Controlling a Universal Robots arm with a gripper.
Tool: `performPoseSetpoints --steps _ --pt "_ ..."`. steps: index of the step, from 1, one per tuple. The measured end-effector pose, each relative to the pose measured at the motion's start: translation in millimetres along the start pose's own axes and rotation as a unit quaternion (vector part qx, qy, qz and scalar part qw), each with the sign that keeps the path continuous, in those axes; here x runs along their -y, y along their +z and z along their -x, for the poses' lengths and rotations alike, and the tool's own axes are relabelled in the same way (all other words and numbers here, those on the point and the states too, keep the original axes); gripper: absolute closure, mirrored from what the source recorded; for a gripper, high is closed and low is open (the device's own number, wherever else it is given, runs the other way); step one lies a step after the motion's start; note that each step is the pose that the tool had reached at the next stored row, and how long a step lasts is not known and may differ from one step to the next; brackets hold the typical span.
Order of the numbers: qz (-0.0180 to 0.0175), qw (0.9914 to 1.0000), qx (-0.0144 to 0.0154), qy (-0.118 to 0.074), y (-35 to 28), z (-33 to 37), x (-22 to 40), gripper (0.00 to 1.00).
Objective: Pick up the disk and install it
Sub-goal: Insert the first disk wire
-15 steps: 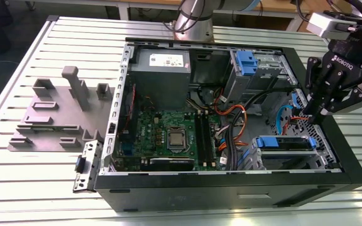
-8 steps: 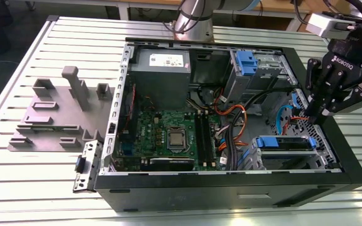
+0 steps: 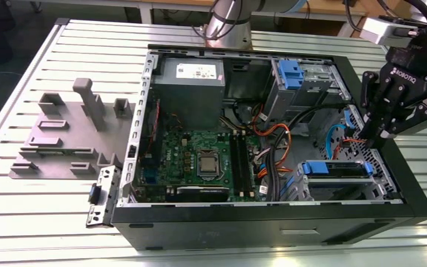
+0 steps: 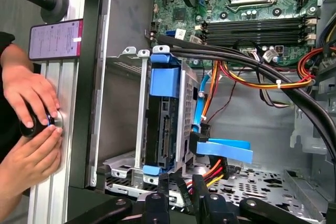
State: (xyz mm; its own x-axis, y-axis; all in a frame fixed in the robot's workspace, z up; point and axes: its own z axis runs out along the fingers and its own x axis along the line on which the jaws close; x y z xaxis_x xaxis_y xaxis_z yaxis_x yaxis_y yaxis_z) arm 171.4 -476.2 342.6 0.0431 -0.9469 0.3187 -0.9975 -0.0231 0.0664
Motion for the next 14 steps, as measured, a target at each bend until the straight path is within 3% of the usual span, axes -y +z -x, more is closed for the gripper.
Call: performPoseSetpoints --steps 2,4,10,11,14 --pt "-0.0004 0.99999 0.0048 -0.001 0.2 0.1 0.1 0.69" --pt "-0.0010 0.99998 0.0065 -0.003 0.4 0.2 0.0 0.69" --pt "-0.0021 0.99995 0.0075 -0.006 0.3 0.1 0.0 0.70" --pt "-0.0022 0.99995 0.0075 -0.006 0.3 0.1 0.0 0.77" --pt "-0.0022 0.99995 0.0076 -0.006 0.2 0.1 0.0 0.83"
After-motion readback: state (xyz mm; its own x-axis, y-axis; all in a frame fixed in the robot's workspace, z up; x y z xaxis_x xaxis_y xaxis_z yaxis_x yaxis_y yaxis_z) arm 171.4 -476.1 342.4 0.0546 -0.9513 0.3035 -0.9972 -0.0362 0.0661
